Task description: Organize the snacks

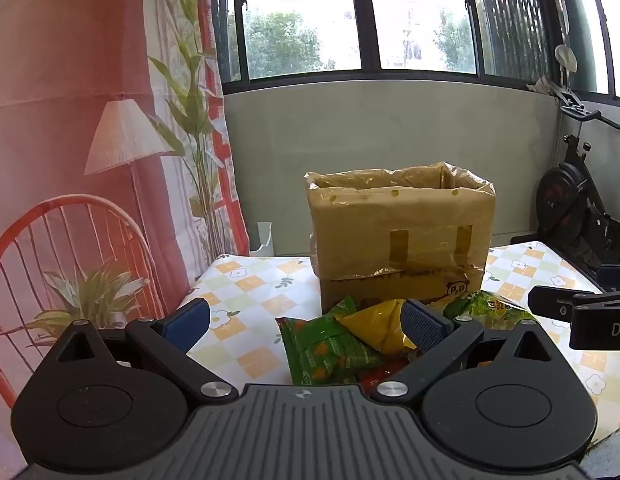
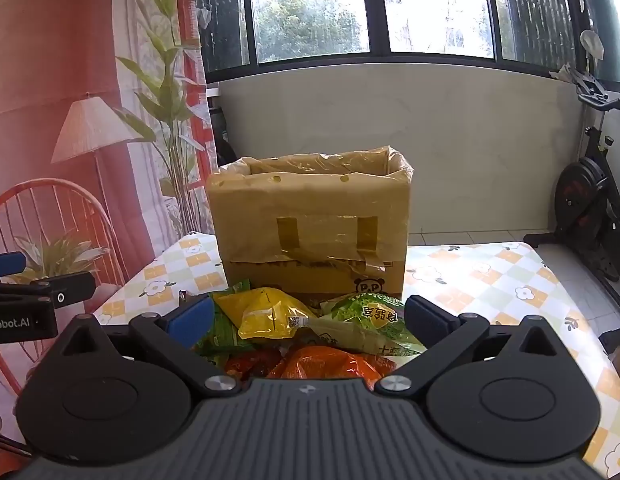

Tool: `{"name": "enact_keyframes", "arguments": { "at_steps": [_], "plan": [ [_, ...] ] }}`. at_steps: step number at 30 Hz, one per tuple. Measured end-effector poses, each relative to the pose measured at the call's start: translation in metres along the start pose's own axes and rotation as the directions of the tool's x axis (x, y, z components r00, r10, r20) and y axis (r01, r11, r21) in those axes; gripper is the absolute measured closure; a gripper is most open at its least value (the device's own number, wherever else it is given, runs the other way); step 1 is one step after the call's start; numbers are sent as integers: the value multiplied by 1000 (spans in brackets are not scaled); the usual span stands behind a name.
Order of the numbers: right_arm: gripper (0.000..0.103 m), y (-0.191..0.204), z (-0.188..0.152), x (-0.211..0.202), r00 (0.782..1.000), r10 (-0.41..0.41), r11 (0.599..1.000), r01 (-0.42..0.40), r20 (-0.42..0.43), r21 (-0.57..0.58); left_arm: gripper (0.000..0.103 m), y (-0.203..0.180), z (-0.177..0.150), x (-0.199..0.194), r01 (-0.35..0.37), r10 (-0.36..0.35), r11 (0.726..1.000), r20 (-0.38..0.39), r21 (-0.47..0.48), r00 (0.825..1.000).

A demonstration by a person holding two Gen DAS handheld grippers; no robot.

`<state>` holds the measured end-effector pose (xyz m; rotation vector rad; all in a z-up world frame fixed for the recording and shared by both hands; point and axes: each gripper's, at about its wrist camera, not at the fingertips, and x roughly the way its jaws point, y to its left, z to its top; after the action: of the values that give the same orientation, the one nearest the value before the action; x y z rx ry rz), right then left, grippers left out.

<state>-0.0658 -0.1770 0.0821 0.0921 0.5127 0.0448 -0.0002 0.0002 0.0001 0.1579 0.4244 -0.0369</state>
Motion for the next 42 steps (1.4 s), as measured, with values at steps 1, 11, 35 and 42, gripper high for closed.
{"name": "enact_keyframes", "arguments": {
  "at_steps": [1,11,35,42],
  "plan": [
    [0,0,0,0,1000,0,1000,0,-1,0,1,0,0,0,3,-3,1000,2,-2,1000],
    [0,-6,-2,2,1000,-2,1000,2,0,4,1,-5,-1,-2,-5,5,1000,19,7,1000],
    [0,-3,-2,0,1000,-28,999,28,8,24,1,2,-1,-1,28,-28,1000,11,-4,1000],
    [0,-3,-2,0,1000,-28,999,28,8,24,1,2,-1,0,36,-36,999,9,-7,999]
  ]
}}
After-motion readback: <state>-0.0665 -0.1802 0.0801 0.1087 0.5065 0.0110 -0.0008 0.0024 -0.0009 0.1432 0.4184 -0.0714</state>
